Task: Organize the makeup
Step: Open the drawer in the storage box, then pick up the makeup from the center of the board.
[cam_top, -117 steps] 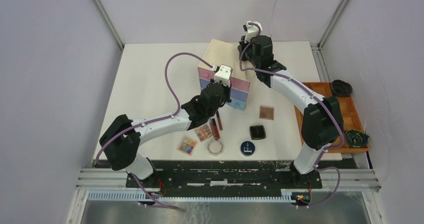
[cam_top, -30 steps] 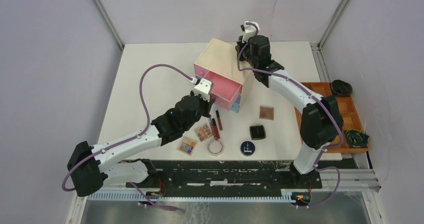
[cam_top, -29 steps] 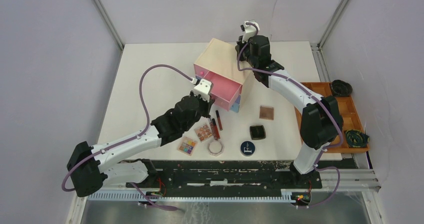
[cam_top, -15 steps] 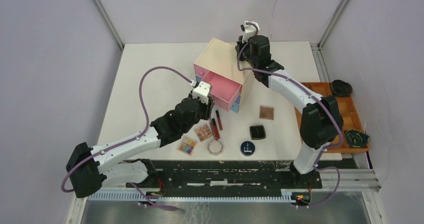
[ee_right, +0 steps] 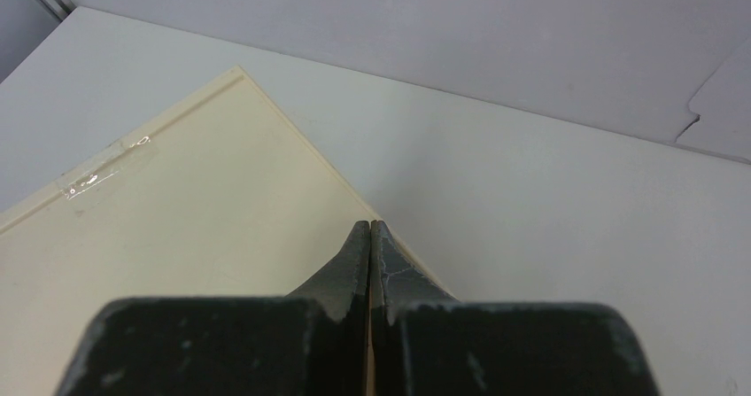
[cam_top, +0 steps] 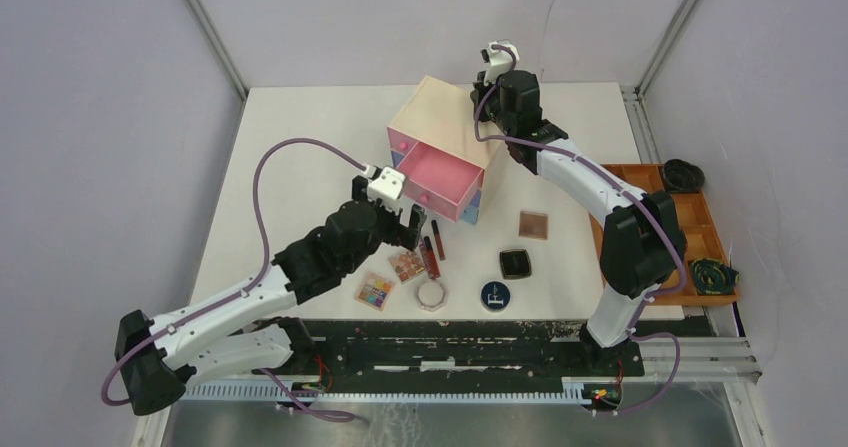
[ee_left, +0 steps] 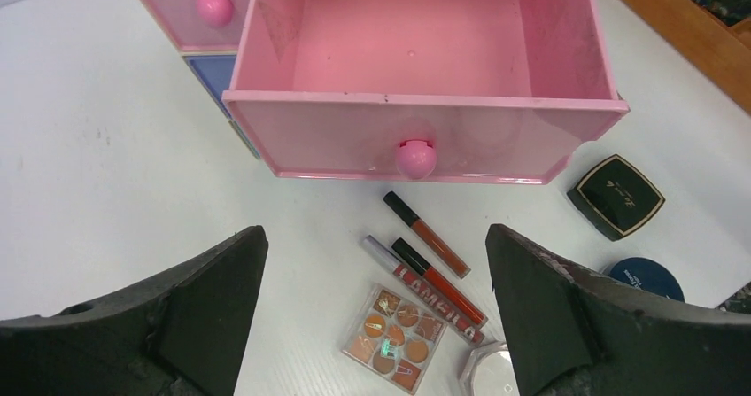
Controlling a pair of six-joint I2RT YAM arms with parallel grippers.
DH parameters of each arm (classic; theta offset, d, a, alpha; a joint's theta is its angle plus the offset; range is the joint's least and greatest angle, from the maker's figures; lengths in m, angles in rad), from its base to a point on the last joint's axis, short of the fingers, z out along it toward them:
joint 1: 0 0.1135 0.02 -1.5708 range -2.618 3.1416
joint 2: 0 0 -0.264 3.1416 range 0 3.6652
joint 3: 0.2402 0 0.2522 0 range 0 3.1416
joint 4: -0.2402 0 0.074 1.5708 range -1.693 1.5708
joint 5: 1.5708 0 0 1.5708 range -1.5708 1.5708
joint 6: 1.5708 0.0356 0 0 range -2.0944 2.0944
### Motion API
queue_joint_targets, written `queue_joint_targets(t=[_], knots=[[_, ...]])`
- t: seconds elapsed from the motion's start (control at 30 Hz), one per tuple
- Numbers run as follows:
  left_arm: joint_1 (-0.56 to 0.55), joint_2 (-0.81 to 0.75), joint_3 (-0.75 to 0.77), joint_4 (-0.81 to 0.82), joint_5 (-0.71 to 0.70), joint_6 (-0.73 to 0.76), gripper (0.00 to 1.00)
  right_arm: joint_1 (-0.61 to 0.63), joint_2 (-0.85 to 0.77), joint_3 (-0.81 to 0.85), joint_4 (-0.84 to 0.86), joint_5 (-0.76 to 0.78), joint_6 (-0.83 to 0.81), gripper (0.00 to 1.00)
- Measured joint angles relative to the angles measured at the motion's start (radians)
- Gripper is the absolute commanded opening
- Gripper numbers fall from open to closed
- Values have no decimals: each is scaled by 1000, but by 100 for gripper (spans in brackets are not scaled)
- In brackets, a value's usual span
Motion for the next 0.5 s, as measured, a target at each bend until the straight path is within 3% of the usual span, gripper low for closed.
queue_joint_targets(t=[0.27, 0.5], knots=[[0, -14, -60, -7, 48, -3, 100, 0, -1, 0, 0, 1, 0, 1], [0, -66, -93, -6, 50, -42, 94, 0, -2, -1, 0, 1, 0, 1]])
